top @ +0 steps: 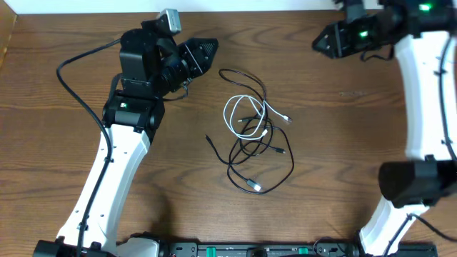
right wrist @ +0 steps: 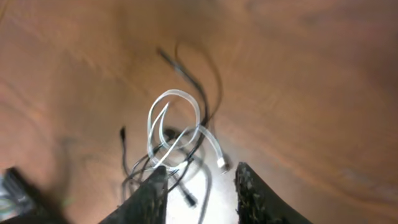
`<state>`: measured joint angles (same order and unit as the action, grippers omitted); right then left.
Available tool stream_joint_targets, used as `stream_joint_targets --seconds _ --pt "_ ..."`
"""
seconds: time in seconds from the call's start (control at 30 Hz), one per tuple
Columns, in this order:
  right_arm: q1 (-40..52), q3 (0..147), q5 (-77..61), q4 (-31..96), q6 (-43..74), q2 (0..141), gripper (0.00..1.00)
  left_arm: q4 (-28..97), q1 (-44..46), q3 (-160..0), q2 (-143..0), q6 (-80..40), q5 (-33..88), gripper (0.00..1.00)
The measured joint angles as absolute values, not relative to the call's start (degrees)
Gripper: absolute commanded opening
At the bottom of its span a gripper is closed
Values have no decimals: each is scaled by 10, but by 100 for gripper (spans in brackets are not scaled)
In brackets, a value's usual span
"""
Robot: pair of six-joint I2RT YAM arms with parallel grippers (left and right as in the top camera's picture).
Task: Untangle cables
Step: 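Carry the white cable with the right gripper off to the top right corner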
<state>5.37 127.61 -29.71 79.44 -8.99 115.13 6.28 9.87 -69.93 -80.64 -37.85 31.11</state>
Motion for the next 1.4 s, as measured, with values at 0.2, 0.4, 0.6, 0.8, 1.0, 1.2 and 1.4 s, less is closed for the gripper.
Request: stream_joint_targets --seconds 0.2,0.4,0.6,0.8,1.0,1.2,1.4 --pt "115 1267 -296 839 -58 1235 72 138 39 -699 -806 -372 310 33" --pt "173 1261 -278 835 -30 1277 85 217 1 -699 -806 -370 309 34" --pt "224 1260 -223 827 -3 1307 76 242 -6 -699 -806 -370 309 34" --pt "258 1259 -182 818 28 1366 64 251 -6 -699 -806 -370 310 34" --pt "271 1258 -152 777 56 1392 1 255 -6 -699 -806 -370 309 34" --pt "274 1258 -122 771 70 1392 1 261 -7 -699 -806 -370 309 34" --pt "268 1288 -115 785 71 1359 1 272 -6 -699 -806 -370 309 34"
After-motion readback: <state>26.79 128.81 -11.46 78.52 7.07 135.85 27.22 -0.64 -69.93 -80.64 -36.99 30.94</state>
